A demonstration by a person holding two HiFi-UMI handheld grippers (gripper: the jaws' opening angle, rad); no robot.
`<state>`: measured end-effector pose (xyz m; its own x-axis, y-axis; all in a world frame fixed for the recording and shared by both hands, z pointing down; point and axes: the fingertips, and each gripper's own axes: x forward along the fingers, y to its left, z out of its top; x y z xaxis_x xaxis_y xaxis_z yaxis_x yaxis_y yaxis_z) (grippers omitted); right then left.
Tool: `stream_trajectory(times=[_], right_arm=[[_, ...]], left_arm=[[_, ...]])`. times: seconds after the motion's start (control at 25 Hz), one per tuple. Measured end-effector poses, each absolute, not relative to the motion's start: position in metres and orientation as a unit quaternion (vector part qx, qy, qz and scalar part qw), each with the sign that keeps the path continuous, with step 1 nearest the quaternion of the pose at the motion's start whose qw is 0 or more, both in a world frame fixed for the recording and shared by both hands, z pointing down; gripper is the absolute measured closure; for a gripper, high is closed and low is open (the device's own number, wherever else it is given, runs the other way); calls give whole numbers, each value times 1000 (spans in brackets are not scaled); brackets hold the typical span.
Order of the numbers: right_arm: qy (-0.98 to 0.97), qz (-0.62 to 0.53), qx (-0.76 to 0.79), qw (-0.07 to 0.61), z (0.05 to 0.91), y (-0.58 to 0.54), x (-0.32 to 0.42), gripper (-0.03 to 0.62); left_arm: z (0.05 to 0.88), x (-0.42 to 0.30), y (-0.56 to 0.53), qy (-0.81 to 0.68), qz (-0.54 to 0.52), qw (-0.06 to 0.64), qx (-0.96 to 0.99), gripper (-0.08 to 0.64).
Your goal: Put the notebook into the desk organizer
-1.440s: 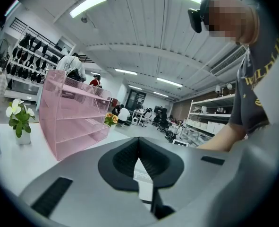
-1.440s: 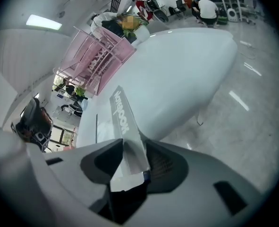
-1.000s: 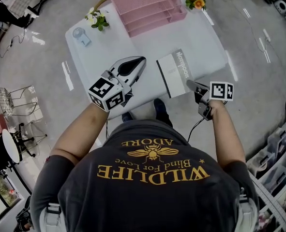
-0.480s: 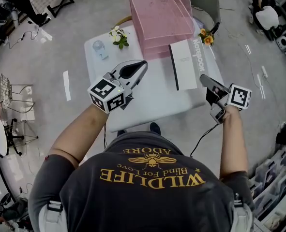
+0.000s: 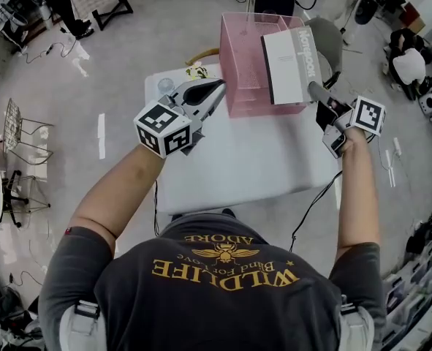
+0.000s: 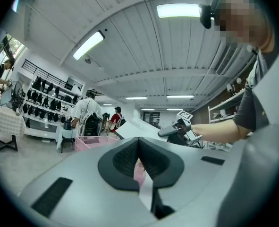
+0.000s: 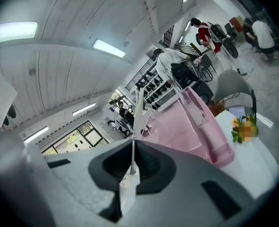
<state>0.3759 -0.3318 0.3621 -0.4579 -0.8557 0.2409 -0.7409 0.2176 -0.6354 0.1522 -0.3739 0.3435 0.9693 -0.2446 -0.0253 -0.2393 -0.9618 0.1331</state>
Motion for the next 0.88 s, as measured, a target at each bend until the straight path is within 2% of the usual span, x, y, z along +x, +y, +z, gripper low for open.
stream_trajectory(times=[0.24,0.6,0.76,0.88], right_arm=[[764,-389,-505,98,361,-409,379,583],[738,-446,-502,71,406,-486,359,583],[717,-453,-528,36,429,-498,363,583],[700,-434,-566,-18,444,-500,371,583]], left_arm=[[330,150,-400,-146,-28,62,987,561],[337,114,-429,-165,-23,67,984,561],[344,106,-434,-169,-18,70,983,561],[349,105,-433,-168,-16,70,983,561]])
